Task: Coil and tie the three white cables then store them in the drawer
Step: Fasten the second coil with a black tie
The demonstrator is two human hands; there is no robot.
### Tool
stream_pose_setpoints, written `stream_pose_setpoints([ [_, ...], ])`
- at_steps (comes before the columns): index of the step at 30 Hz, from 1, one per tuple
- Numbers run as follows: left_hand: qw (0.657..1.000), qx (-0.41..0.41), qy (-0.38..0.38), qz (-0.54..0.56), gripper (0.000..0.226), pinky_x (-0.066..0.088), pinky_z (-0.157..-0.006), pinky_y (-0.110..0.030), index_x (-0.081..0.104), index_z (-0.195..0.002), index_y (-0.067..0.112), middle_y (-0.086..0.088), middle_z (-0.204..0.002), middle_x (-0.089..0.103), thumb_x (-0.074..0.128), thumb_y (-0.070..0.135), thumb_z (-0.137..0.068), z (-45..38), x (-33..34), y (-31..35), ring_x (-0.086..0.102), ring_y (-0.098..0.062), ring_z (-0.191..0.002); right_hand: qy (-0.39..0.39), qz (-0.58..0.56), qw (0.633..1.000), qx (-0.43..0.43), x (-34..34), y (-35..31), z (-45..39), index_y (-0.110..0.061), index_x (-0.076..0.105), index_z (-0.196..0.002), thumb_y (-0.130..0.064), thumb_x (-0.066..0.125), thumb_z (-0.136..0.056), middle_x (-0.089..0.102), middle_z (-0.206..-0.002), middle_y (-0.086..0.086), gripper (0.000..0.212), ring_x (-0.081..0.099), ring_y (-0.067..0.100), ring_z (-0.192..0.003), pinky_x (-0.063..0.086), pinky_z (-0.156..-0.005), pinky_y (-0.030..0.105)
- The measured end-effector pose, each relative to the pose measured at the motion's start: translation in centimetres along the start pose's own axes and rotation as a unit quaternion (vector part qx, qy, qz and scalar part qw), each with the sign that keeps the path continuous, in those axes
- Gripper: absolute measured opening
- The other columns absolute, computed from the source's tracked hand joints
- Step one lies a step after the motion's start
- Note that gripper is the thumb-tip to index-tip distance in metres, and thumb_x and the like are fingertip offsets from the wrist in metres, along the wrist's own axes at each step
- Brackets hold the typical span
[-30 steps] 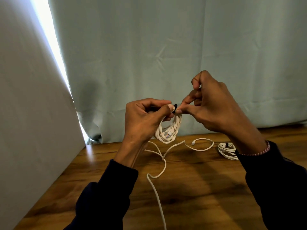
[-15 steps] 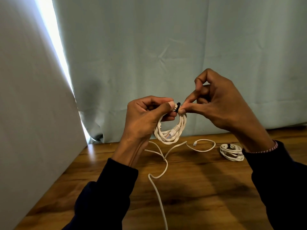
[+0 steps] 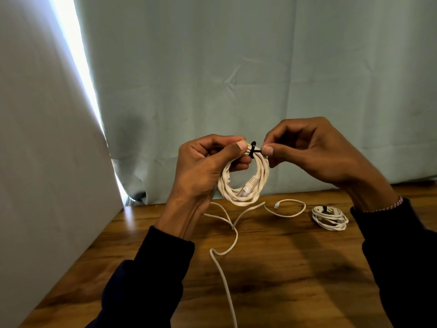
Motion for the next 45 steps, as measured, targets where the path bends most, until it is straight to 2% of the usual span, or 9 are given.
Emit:
stream_pose_setpoints([
  [10, 0.998, 0.036, -0.004, -0.058, 0.008, 0.06, -0.065, -0.028, 0.075, -0.088, 0.005, -0.01, -0.077, 0.076, 0.073, -0.001, -0.082, 0.1, 0.1, 0.8, 0.074, -0.023, -0.067, -0.074, 0.056, 0.995, -0.022, 2.1, 0.0, 0.0, -0.007, 0.061, -0.104, -0.029, 0.05, -0.098, 0.064, -0.091, -0.001, 0.025, 0.064, 0.019, -0.086, 0.054, -0.075, 0.026],
  [15, 0.994, 0.055, -0.012, -0.092, 0.009, 0.061, -0.066, -0.029, 0.075, -0.09, 0.006, -0.009, -0.077, 0.076, 0.073, 0.001, -0.083, 0.2, 0.3, 1.2, 0.075, -0.024, -0.069, -0.063, 0.104, 0.992, -0.032, 2.1, -0.5, 0.0, -0.01, 0.061, -0.101, -0.023, 0.05, -0.101, 0.062, -0.092, -0.002, 0.017, 0.063, 0.019, -0.087, 0.052, -0.073, 0.021],
  [20, 0.99, 0.066, -0.009, -0.126, 0.008, 0.062, -0.068, -0.032, 0.076, -0.091, 0.008, -0.009, -0.079, 0.077, 0.074, 0.003, -0.084, 0.2, 0.1, 1.3, 0.075, -0.024, -0.071, -0.044, 0.155, 0.987, -0.02, 2.2, -0.4, -0.1, -0.016, 0.063, -0.101, -0.025, 0.054, -0.1, 0.064, -0.092, -0.007, 0.013, 0.065, 0.012, -0.087, 0.057, -0.075, 0.029],
  [26, 0.995, 0.021, -0.017, -0.094, 0.007, 0.062, -0.068, -0.032, 0.076, -0.09, 0.005, -0.013, -0.08, 0.077, 0.073, 0.002, -0.085, 0.1, 0.0, 0.4, 0.075, -0.027, -0.071, -0.01, 0.176, 0.984, 0.025, 1.7, 0.0, -0.1, -0.021, 0.068, -0.099, -0.028, 0.06, -0.095, 0.069, -0.086, -0.009, 0.011, 0.066, 0.005, -0.081, 0.054, -0.071, 0.027],
  [30, 0.997, -0.01, -0.018, -0.08, 0.007, 0.062, -0.067, -0.032, 0.076, -0.09, 0.003, -0.015, -0.082, 0.076, 0.073, 0.002, -0.084, -0.1, -0.1, -0.2, 0.075, -0.028, -0.07, -0.002, 0.15, 0.987, 0.052, 1.7, 0.3, -0.1, -0.022, 0.07, -0.096, -0.027, 0.065, -0.091, 0.072, -0.085, -0.008, 0.009, 0.069, 0.005, -0.082, 0.059, -0.076, 0.026],
  [35, 0.998, -0.026, -0.009, -0.057, 0.007, 0.061, -0.067, -0.031, 0.076, -0.091, 0.0, -0.018, -0.082, 0.076, 0.072, 0.002, -0.085, -0.1, -0.5, -0.2, 0.074, -0.028, -0.07, 0.035, 0.094, 0.993, 0.06, 1.5, 0.2, -0.4, -0.022, 0.07, -0.091, -0.031, 0.067, -0.085, 0.072, -0.078, -0.011, 0.011, 0.071, 0.003, -0.076, 0.055, -0.067, 0.013],
  [39, 0.999, -0.036, 0.0, -0.023, 0.008, 0.062, -0.071, -0.032, 0.076, -0.092, 0.001, -0.019, -0.084, 0.076, 0.07, 0.003, -0.086, -0.1, -0.3, -0.4, 0.074, -0.028, -0.072, 0.052, -0.012, 0.992, 0.118, 1.5, 1.2, -0.2, -0.013, 0.067, -0.102, -0.04, 0.063, -0.083, 0.076, -0.085, 0.002, 0.033, 0.075, 0.014, -0.079, 0.061, -0.073, 0.025],
  [42, 0.999, -0.028, 0.014, -0.02, 0.009, 0.061, -0.07, -0.031, 0.076, -0.094, 0.001, -0.019, -0.085, 0.076, 0.07, 0.004, -0.086, -0.2, -0.6, -0.3, 0.074, -0.027, -0.071, -0.021, -0.057, 0.984, 0.168, 3.1, 1.9, 0.3, -0.009, 0.073, -0.104, -0.038, 0.054, -0.096, 0.078, -0.09, 0.007, 0.036, 0.076, 0.02, -0.086, 0.061, -0.079, 0.027],
  [45, 0.999, -0.013, 0.021, -0.031, 0.009, 0.059, -0.065, -0.027, 0.076, -0.094, 0.003, -0.014, -0.084, 0.076, 0.07, 0.005, -0.087, -0.2, -0.9, 0.2, 0.073, -0.022, -0.066, -0.02, -0.129, 0.973, 0.192, 3.2, 2.3, 0.5, -0.005, 0.075, -0.104, -0.032, 0.056, -0.096, 0.077, -0.095, 0.012, 0.034, 0.075, 0.025, -0.091, 0.061, -0.081, 0.029],
])
Point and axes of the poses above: each hand's wrist, its own z-axis away from the middle knuckle, its own x-axis out of the palm, y = z × x, the point moved 10 cm from there along -z, towards the middle knuckle
